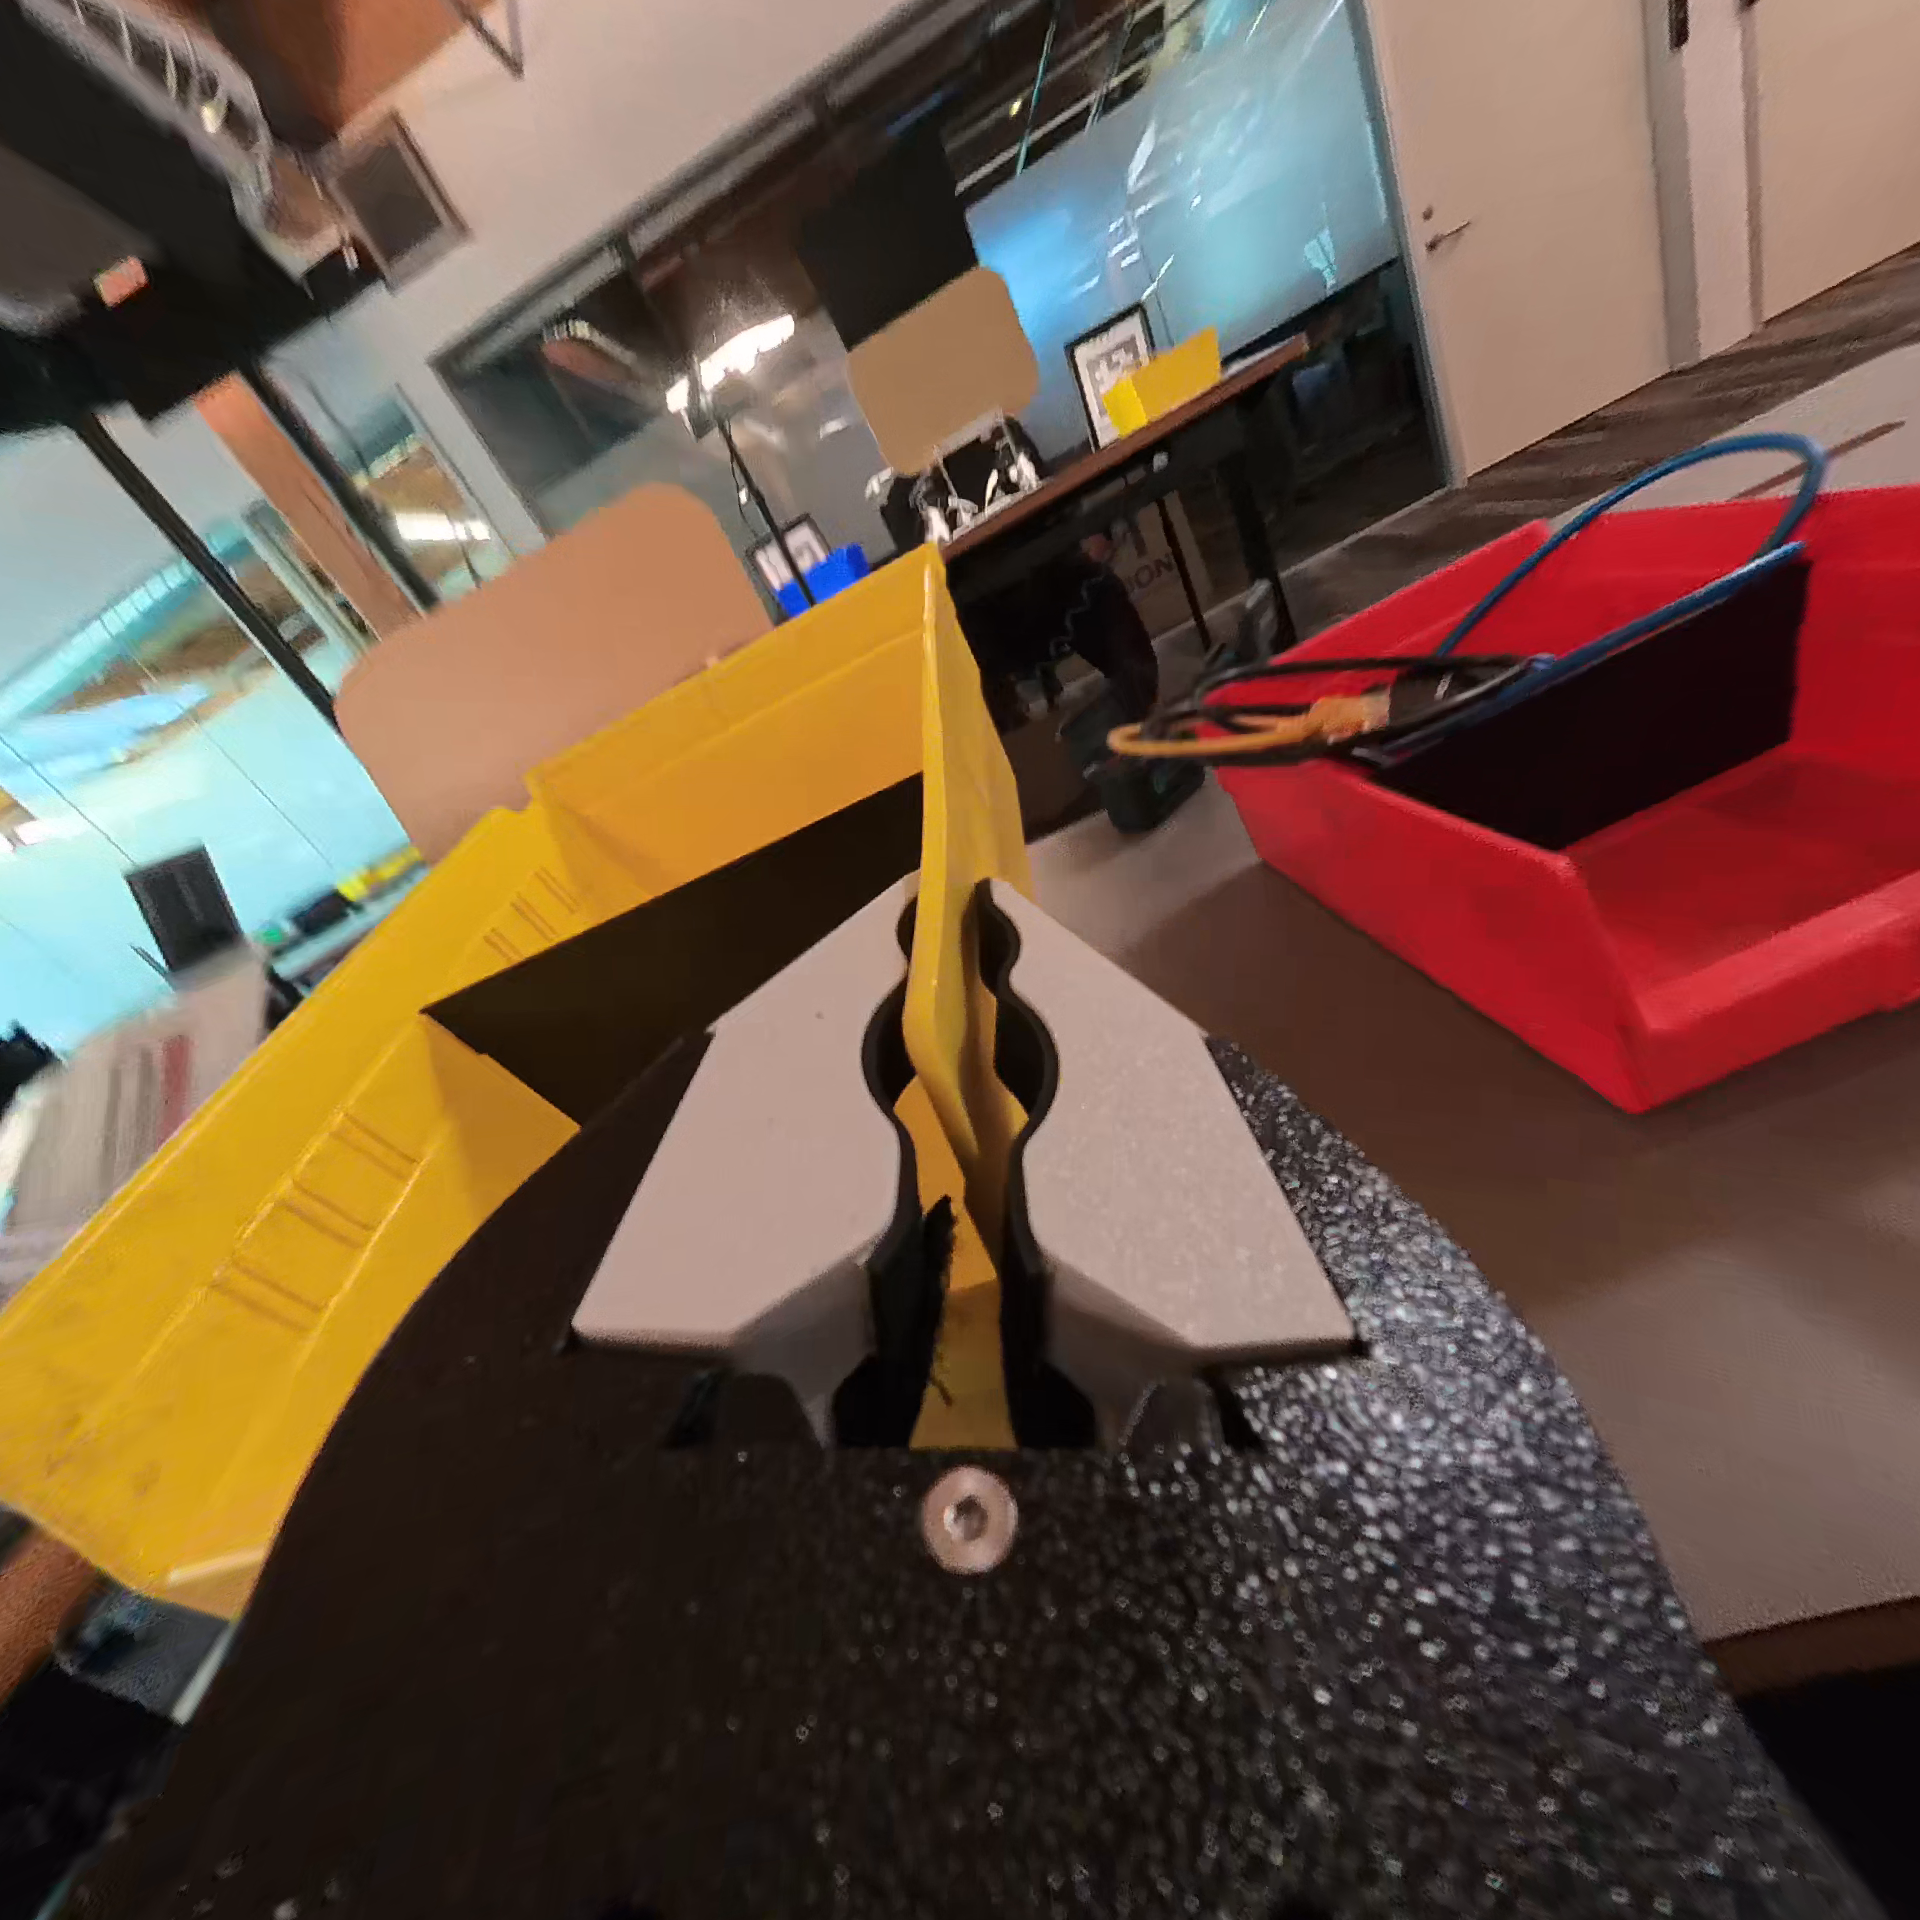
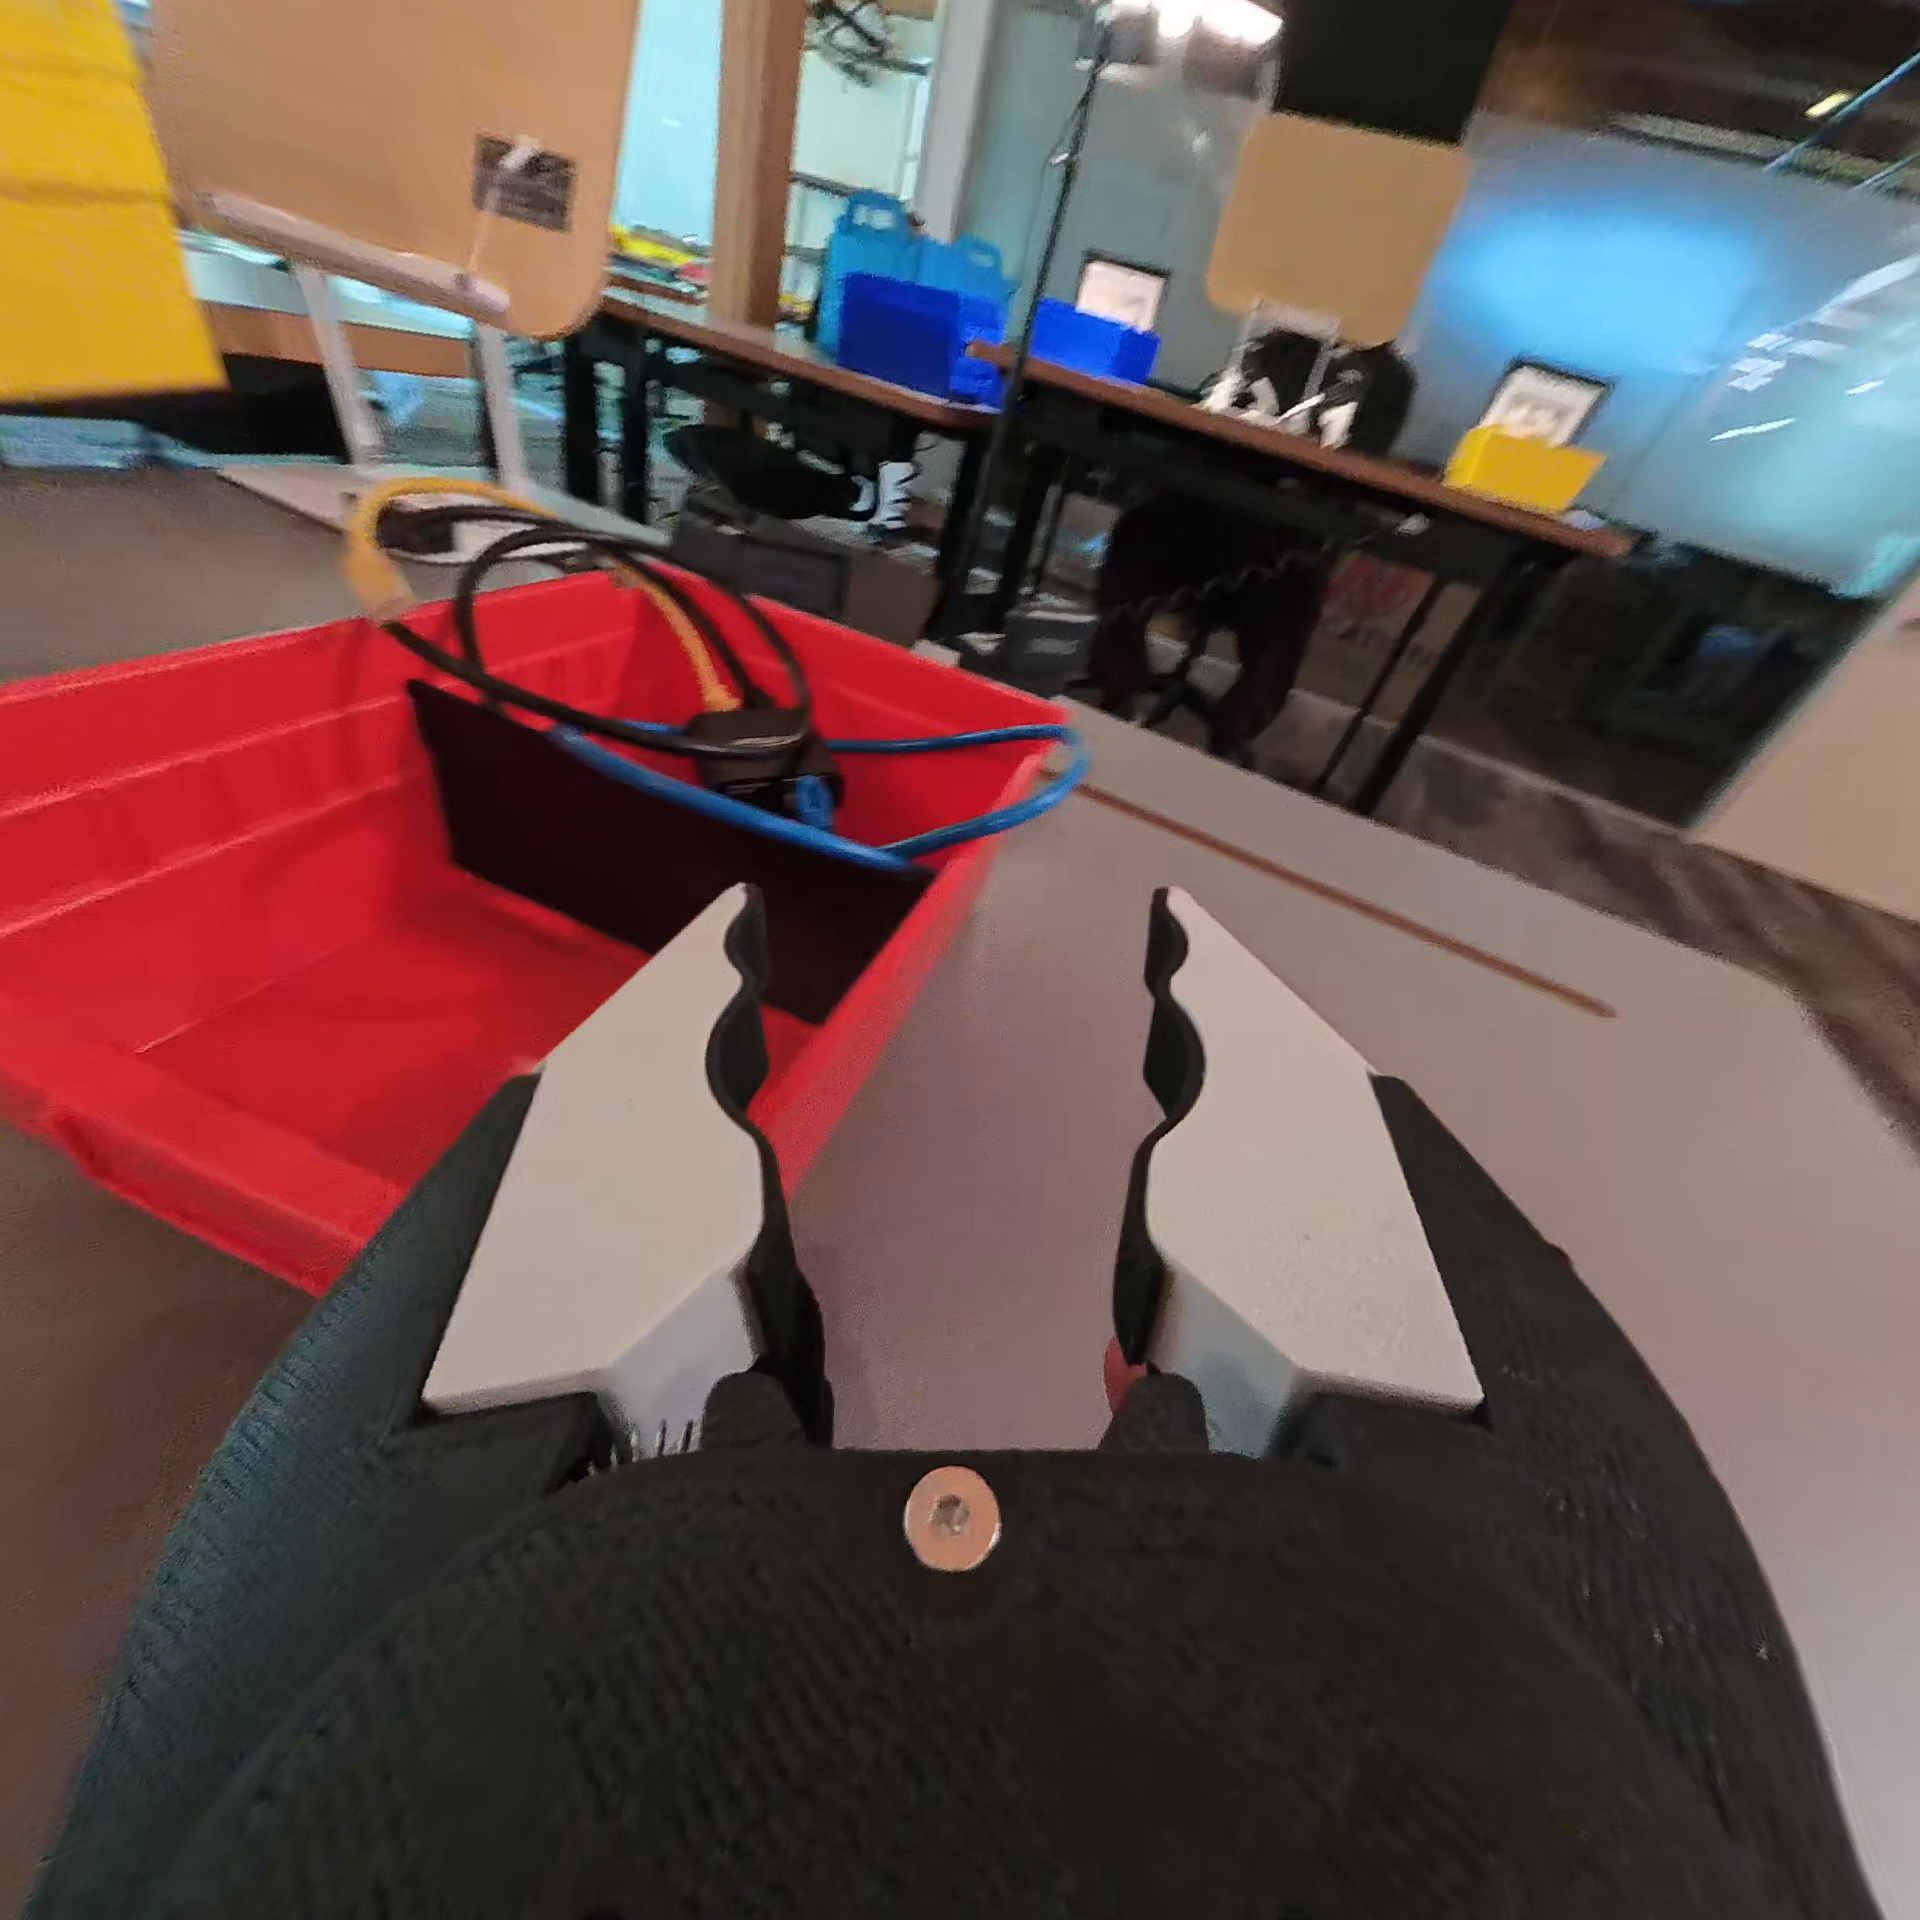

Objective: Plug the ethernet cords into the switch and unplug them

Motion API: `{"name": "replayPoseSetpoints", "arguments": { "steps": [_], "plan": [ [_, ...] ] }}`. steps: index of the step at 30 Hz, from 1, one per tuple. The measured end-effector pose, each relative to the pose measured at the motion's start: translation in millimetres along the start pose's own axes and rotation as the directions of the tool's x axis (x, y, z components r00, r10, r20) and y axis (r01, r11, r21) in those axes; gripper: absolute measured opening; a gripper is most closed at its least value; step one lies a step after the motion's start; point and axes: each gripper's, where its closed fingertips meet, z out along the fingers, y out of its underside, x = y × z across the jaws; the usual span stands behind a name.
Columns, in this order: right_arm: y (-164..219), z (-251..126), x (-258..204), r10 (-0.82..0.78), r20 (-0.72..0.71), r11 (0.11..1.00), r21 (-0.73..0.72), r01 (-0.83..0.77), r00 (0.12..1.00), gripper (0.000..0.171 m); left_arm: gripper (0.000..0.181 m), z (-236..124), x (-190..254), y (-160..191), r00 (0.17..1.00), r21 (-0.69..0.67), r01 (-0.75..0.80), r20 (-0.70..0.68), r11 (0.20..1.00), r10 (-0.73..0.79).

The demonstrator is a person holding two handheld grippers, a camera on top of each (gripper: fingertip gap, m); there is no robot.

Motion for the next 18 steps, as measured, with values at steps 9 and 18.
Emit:
{"name": "replayPoseSetpoints", "arguments": {
  "steps": [9, 18],
  "plan": [
    [-45, -75, 158, 0.01, -0.363, 0.99, 0.132, 0.04, 0.932, 0.052, 0.003, -5, 93, -146, 0.955, 0.335, -0.103, -0.23, 0.937, 0.187],
    [-41, -213, 298, 0.136, -0.664, 0.983, 0.18, -0.019, 0.735, 0.038, 0.004, 26, 277, -256, 0.724, 0.491, 0.122, -0.639, 0.863, 0.261]
  ]
}}
